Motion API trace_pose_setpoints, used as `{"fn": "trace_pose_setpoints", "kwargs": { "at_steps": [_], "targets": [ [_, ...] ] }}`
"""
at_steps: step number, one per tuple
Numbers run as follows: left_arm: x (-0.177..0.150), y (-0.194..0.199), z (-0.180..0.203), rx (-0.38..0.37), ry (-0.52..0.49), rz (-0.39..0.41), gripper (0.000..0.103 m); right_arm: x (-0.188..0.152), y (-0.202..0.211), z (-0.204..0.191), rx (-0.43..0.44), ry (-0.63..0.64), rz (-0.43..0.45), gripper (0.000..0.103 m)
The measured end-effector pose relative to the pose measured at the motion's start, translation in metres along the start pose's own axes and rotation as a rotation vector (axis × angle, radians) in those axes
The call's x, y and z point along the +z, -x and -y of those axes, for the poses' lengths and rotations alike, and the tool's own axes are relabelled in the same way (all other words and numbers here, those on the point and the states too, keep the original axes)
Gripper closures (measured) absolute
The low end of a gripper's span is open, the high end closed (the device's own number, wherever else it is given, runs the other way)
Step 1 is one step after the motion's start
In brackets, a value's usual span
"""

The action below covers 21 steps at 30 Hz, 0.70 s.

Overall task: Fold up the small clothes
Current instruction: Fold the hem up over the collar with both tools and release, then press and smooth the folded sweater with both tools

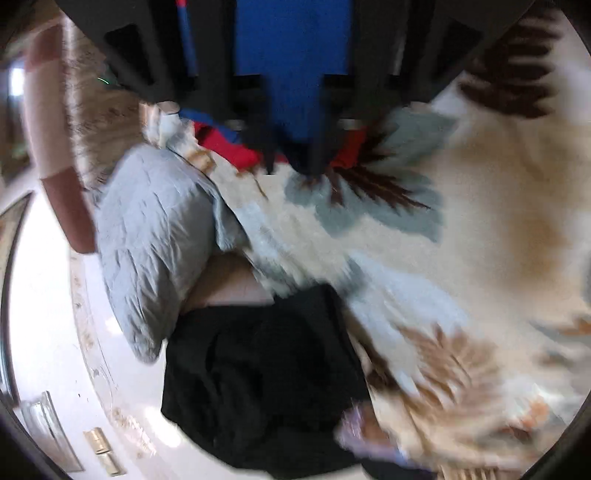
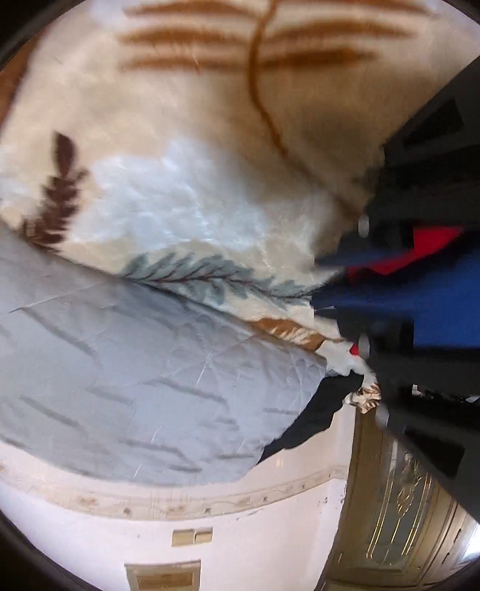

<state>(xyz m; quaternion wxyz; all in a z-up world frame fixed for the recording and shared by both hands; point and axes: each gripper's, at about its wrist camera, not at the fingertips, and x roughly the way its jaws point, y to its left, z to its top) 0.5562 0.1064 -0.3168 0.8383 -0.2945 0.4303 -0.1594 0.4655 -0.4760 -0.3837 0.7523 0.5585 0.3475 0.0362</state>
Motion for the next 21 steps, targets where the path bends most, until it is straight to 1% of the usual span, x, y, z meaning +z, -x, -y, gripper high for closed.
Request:
{"fn": "trace_pose_setpoints", "kwargs": {
  "at_steps": [1, 2, 3, 5, 7, 8, 10, 11, 13, 14, 15, 17, 19, 20, 21],
  "targets": [
    [-0.001, 0.008, 0.009, 0.050, -0.041, 0.030, 0.052, -0.003, 0.008, -0.005, -0.004, 0.019, 0.014, 0.030],
    [-0.006, 0.022, 0.022, 0.115, -0.106, 0.066, 0.040, -0.009, 0.021, -0.014, -0.016, 0.062, 0.043, 0.029],
    [-0.012, 0.033, 0.034, 0.162, -0.151, 0.084, 0.033, -0.017, 0.031, -0.025, -0.026, 0.116, 0.064, 0.029],
    [-0.026, 0.052, 0.054, 0.245, -0.213, 0.104, 0.029, -0.030, 0.040, -0.042, -0.040, 0.197, 0.036, 0.029],
    [-0.048, 0.065, 0.073, 0.339, -0.261, 0.112, 0.018, -0.053, 0.047, -0.059, -0.072, 0.280, 0.011, 0.029],
    [-0.062, 0.070, 0.080, 0.373, -0.282, 0.104, 0.011, -0.064, 0.048, -0.065, -0.082, 0.316, 0.002, 0.029],
    [-0.090, 0.075, 0.082, 0.418, -0.306, 0.072, 0.010, -0.095, 0.048, -0.076, -0.132, 0.399, -0.038, 0.031],
    [-0.101, 0.076, 0.081, 0.443, -0.308, 0.052, 0.010, -0.105, 0.048, -0.078, -0.152, 0.422, -0.051, 0.032],
    [-0.130, 0.069, 0.077, 0.511, -0.320, -0.015, 0.010, -0.128, 0.047, -0.078, -0.192, 0.454, -0.074, 0.033],
    [-0.138, 0.065, 0.074, 0.536, -0.325, -0.035, 0.010, -0.142, 0.045, -0.078, -0.221, 0.481, -0.094, 0.033],
    [-0.148, 0.060, 0.071, 0.580, -0.330, -0.045, 0.010, -0.154, 0.046, -0.075, -0.250, 0.507, -0.107, 0.034],
    [-0.160, 0.055, 0.068, 0.636, -0.342, -0.046, 0.010, -0.171, 0.048, -0.068, -0.301, 0.538, -0.125, 0.034],
    [-0.168, 0.051, 0.066, 0.650, -0.366, -0.052, 0.010, -0.182, 0.042, -0.055, -0.360, 0.536, -0.168, 0.034],
    [-0.169, 0.050, 0.068, 0.666, -0.377, -0.050, 0.010, -0.185, 0.037, -0.051, -0.387, 0.541, -0.185, 0.034],
    [-0.169, 0.051, 0.071, 0.693, -0.398, -0.040, 0.010, -0.188, 0.035, -0.050, -0.405, 0.556, -0.183, 0.034]
  ]
}}
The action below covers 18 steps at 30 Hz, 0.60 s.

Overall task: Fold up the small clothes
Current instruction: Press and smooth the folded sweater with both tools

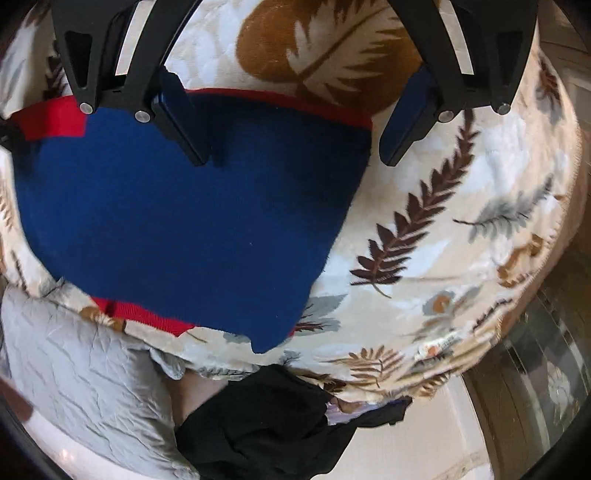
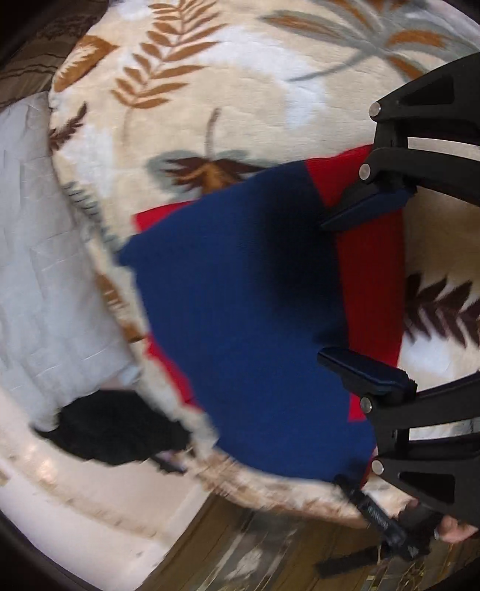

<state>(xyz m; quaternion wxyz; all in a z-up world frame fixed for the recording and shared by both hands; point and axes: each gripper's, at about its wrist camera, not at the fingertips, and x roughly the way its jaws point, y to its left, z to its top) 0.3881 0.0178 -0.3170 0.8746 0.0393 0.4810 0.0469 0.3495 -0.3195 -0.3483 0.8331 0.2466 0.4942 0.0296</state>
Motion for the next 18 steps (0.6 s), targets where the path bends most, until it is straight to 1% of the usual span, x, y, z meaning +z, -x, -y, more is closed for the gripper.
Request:
{"fn": "trace_pose_setpoints", "kwargs": {
  "at_steps": [2, 4, 5, 7, 9, 11, 12, 14, 15, 16, 18],
  "targets": [
    [0.001, 0.009, 0.004, 0.025, -0.020, 0.048, 0.010, -0.001, 0.006, -0.008, -0.008, 0.019, 0.023, 0.034],
    [0.004, 0.020, 0.005, 0.039, -0.034, 0.114, 0.010, 0.004, 0.014, -0.014, 0.031, 0.023, 0.053, 0.034],
    [0.005, 0.024, 0.005, 0.038, -0.037, 0.138, 0.010, 0.008, 0.017, -0.018, 0.027, 0.032, 0.072, 0.034],
    [0.008, 0.030, 0.004, 0.026, -0.031, 0.175, 0.010, 0.025, 0.024, -0.027, 0.003, 0.066, 0.140, 0.034],
    [0.010, 0.034, 0.005, 0.021, -0.029, 0.199, 0.010, 0.043, 0.021, -0.034, 0.003, 0.085, 0.168, 0.034],
    [0.013, 0.037, 0.005, 0.014, -0.024, 0.217, 0.010, 0.063, 0.011, -0.035, -0.031, 0.080, 0.182, 0.034],
    [0.014, 0.038, 0.004, 0.008, -0.022, 0.224, 0.010, 0.070, 0.007, -0.036, -0.042, 0.077, 0.184, 0.034],
    [0.016, 0.037, 0.005, 0.009, -0.021, 0.227, 0.010, 0.092, -0.016, -0.033, -0.092, 0.063, 0.173, 0.034],
    [0.017, 0.038, 0.006, 0.011, -0.022, 0.231, 0.010, 0.096, -0.023, -0.030, -0.112, 0.057, 0.170, 0.034],
    [0.017, 0.038, 0.006, 0.014, -0.025, 0.237, 0.010, 0.101, -0.033, -0.026, -0.137, 0.053, 0.156, 0.034],
    [0.018, 0.039, 0.006, 0.010, -0.027, 0.241, 0.010, 0.109, -0.059, -0.017, -0.185, 0.054, 0.090, 0.035]
  ]
}}
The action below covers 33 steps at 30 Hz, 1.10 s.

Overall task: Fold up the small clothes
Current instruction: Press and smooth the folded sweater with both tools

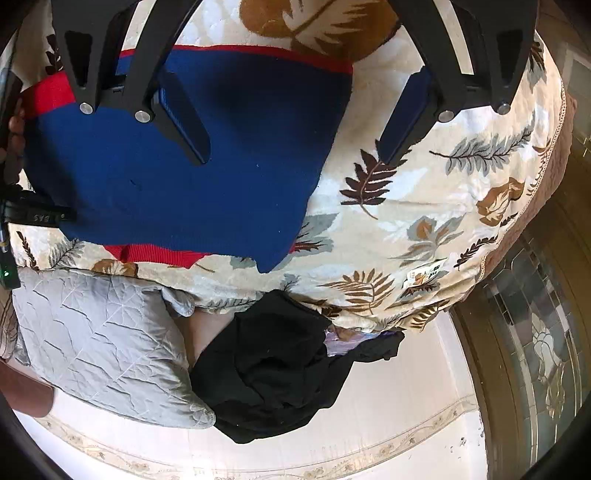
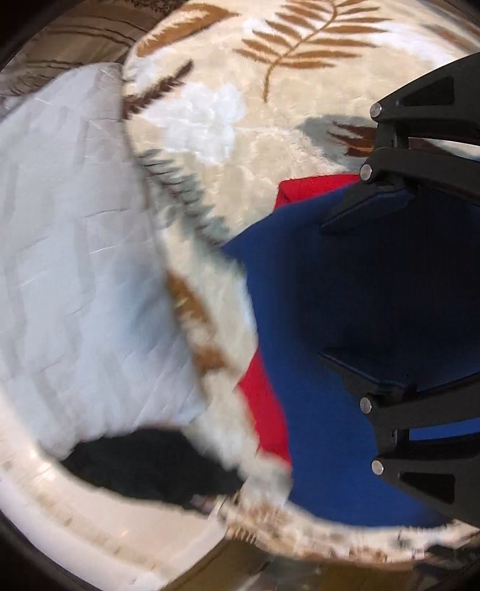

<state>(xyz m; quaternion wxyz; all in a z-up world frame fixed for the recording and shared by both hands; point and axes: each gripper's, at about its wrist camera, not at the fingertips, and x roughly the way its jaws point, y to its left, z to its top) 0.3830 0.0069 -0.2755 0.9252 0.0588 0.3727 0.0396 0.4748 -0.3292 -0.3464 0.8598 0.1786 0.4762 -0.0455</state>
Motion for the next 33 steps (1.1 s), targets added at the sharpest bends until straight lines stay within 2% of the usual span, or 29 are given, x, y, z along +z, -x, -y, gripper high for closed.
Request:
{"fn": "trace_pose_setpoints", "kwargs": {
  "at_steps": [4, 6, 10, 12, 14, 16, 18, 22, 24, 29, 33],
  "targets": [
    [0.000, 0.004, -0.002, -0.006, 0.001, 0.010, 0.010, -0.001, 0.009, -0.013, -0.022, 0.044, 0.029, 0.035],
    [0.000, 0.006, -0.002, -0.010, 0.004, 0.012, 0.010, -0.002, 0.020, -0.024, 0.050, 0.047, 0.047, 0.035],
    [-0.001, 0.009, -0.005, 0.003, -0.001, 0.024, 0.010, -0.017, 0.039, -0.075, 0.159, 0.183, 0.057, 0.035],
    [-0.002, 0.011, -0.009, 0.010, 0.001, 0.034, 0.010, -0.031, 0.038, -0.103, 0.222, 0.244, 0.022, 0.035],
    [-0.003, 0.010, -0.012, 0.017, 0.003, 0.034, 0.010, -0.042, 0.032, -0.124, 0.246, 0.281, -0.012, 0.035],
    [-0.003, 0.008, -0.016, 0.039, 0.006, 0.030, 0.010, -0.050, 0.017, -0.138, 0.244, 0.307, -0.057, 0.035],
    [-0.004, 0.005, -0.019, 0.054, 0.008, 0.025, 0.010, -0.058, 0.000, -0.144, 0.199, 0.324, -0.094, 0.035],
    [-0.004, 0.008, -0.023, 0.054, 0.012, 0.035, 0.010, -0.063, 0.009, -0.135, 0.207, 0.316, -0.071, 0.035],
    [-0.005, 0.010, -0.023, 0.047, 0.014, 0.028, 0.010, -0.066, 0.027, -0.116, 0.252, 0.258, -0.056, 0.035],
    [-0.011, 0.009, -0.017, -0.035, 0.030, -0.029, 0.010, -0.084, 0.061, -0.052, 0.304, 0.117, -0.059, 0.035],
    [-0.020, 0.003, -0.001, -0.051, -0.005, -0.066, 0.010, -0.097, 0.075, -0.002, 0.287, -0.016, -0.077, 0.035]
  ]
}}
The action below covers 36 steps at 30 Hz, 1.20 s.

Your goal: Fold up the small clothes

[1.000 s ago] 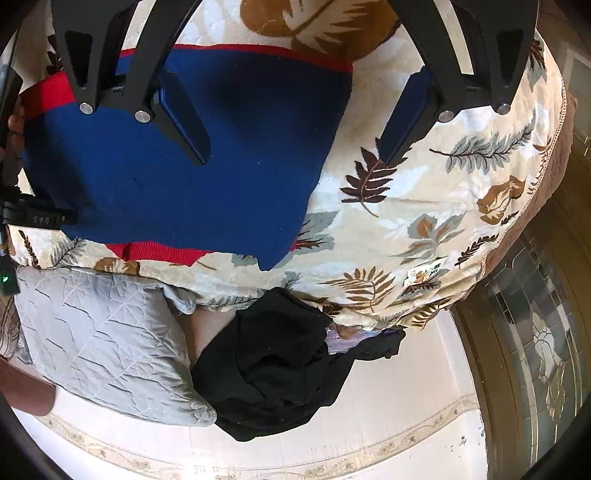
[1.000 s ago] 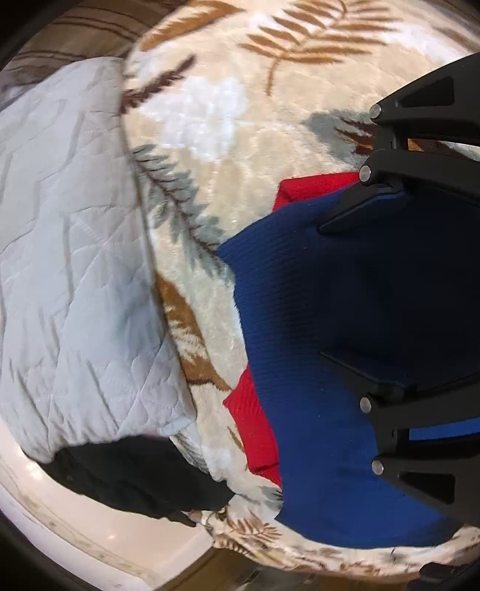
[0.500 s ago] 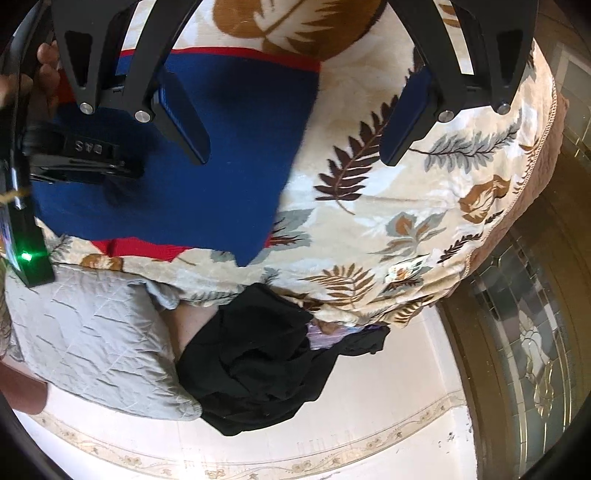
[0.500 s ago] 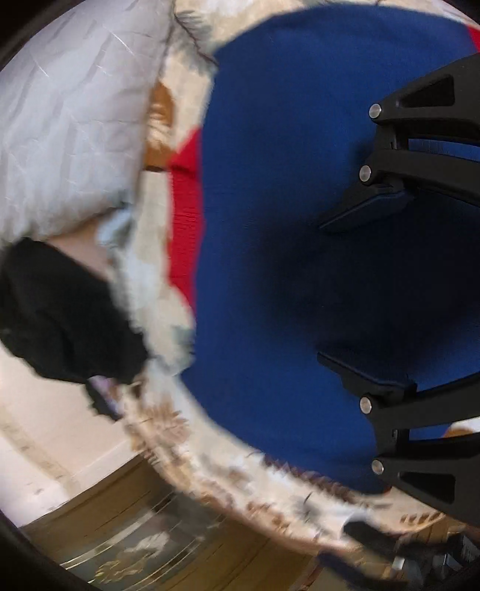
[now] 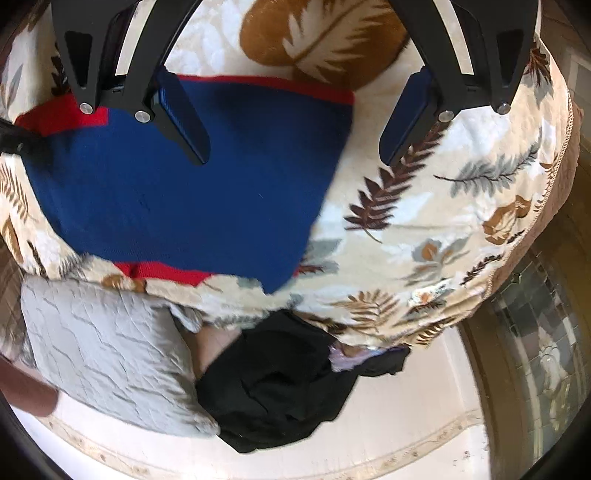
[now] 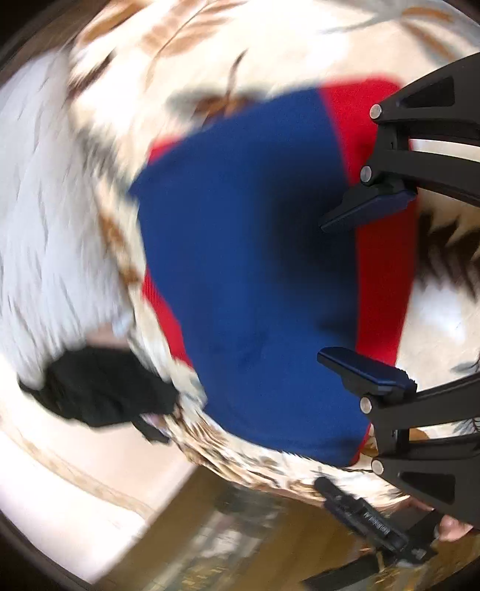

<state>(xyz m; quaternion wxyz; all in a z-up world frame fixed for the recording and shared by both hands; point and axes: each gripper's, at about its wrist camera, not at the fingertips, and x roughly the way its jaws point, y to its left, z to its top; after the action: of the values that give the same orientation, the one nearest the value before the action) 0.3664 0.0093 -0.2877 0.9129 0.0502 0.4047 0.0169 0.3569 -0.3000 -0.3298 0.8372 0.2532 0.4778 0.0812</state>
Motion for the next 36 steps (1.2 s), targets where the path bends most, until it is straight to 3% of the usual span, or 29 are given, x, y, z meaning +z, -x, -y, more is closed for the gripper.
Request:
{"fn": "trace_pose_setpoints", "kwargs": {
  "at_steps": [3, 5, 7, 15, 20, 26, 30, 34, 36],
  "targets": [
    [-0.008, -0.014, 0.009, -0.022, -0.033, -0.063, 0.010, -0.002, 0.006, 0.025, -0.011, -0.093, -0.015, 0.035],
    [-0.017, -0.036, 0.013, 0.003, -0.055, -0.164, 0.010, -0.006, 0.003, 0.035, -0.004, -0.113, -0.058, 0.045],
    [-0.023, -0.049, 0.012, 0.012, -0.052, -0.212, 0.010, -0.009, 0.005, 0.037, -0.017, -0.108, -0.058, 0.051],
    [-0.024, -0.028, 0.011, 0.026, -0.041, -0.140, 0.010, -0.016, 0.037, 0.054, 0.068, -0.187, 0.002, 0.049],
    [-0.030, -0.041, 0.003, 0.066, -0.022, -0.201, 0.010, -0.018, 0.021, 0.067, 0.006, -0.215, -0.035, 0.051],
    [-0.033, -0.026, -0.006, 0.071, -0.006, -0.177, 0.010, -0.020, 0.035, 0.063, 0.063, -0.201, -0.005, 0.049],
    [-0.041, -0.017, -0.025, 0.002, 0.083, -0.204, 0.010, -0.032, 0.042, 0.060, 0.167, -0.235, -0.024, 0.049],
    [-0.050, -0.014, -0.039, -0.193, 0.222, -0.253, 0.010, -0.051, 0.040, 0.062, 0.237, -0.305, -0.055, 0.048],
    [-0.052, -0.015, -0.041, -0.244, 0.276, -0.267, 0.010, -0.057, 0.035, 0.065, 0.264, -0.352, -0.062, 0.048]
  ]
}}
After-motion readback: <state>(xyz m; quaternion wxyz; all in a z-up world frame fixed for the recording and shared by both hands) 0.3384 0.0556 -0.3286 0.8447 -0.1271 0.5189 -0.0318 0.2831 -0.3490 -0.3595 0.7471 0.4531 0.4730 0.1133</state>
